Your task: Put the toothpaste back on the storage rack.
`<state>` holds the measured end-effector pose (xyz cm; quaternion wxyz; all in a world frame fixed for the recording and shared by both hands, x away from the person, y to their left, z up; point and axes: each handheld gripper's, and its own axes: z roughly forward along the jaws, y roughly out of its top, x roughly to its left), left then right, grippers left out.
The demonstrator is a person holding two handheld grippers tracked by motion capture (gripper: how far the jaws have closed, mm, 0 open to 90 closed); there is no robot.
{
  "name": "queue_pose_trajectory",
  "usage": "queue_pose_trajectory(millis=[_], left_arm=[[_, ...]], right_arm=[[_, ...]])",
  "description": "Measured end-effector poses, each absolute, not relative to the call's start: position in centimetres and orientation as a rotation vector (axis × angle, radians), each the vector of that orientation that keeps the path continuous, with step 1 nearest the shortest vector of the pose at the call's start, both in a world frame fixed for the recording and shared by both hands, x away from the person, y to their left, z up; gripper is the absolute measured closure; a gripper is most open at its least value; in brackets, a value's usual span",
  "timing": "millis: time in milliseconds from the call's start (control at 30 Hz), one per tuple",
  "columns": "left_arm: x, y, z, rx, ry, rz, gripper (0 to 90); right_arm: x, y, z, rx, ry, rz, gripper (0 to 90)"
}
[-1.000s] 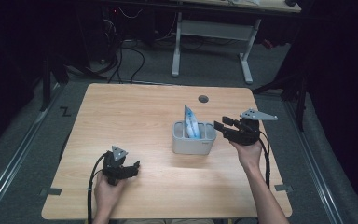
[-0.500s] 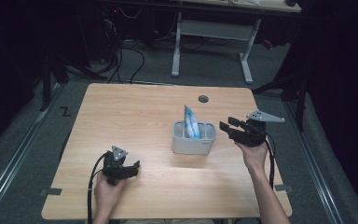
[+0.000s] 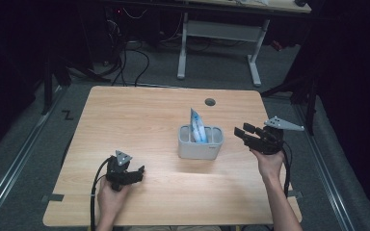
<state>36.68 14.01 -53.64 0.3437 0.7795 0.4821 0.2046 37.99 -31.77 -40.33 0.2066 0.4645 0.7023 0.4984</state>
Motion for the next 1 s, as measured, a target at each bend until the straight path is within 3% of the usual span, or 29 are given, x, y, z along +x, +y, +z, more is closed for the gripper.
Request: queue_pose_trajectory(millis=[1000], left_arm=[[36.7, 14.0, -53.6, 2.025, 1.253, 0.532, 20.4]], right_arm=[[35.5, -35.0, -41.2, 1.362, 1.867, 1.412, 49.3]])
